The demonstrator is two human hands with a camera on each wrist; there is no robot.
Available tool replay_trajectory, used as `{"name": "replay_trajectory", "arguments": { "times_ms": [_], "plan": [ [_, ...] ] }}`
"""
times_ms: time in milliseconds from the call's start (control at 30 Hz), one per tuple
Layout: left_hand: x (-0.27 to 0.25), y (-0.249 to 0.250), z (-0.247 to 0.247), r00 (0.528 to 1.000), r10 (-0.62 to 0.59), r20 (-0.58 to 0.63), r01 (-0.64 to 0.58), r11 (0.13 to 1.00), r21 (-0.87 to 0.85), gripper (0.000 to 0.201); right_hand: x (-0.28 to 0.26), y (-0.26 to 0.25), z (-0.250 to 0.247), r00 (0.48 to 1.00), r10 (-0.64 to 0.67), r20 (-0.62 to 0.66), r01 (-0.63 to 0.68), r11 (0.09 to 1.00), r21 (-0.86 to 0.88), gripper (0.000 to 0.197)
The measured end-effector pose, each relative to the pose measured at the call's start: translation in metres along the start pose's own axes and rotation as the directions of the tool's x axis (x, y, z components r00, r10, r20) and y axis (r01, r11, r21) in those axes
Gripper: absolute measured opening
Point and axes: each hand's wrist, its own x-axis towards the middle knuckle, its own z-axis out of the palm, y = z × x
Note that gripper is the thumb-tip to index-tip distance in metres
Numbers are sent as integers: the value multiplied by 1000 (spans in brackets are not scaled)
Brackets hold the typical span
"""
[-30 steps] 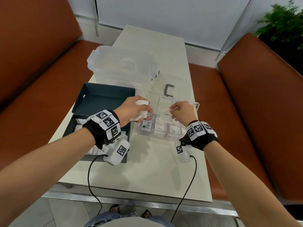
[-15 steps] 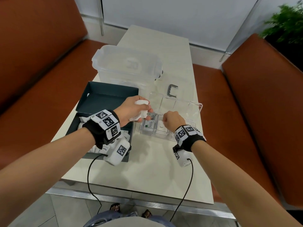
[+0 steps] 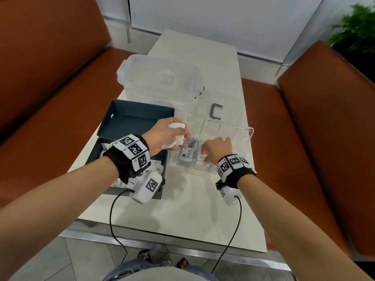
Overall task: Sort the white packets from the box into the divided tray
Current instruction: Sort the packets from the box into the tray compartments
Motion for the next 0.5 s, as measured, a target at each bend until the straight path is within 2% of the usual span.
{"name": "replay_trajectory", "arguments": {
  "times_ms": [333, 433, 500],
  "plan": [
    [-1, 0, -1, 1000, -12, 0, 12, 999, -45, 16, -6, -8, 6, 1000, 16, -19, -16, 1000, -22, 16],
    [-2, 0, 1, 1000, -24, 9, 25, 998, -61, 16, -8, -7, 1, 1000, 9, 4, -10, 1000, 26, 13],
    [-2, 1, 2, 999, -32, 14, 33, 997, -67, 17, -12, -6, -8, 999, 18, -31, -15, 994, 105, 21]
  ]
}}
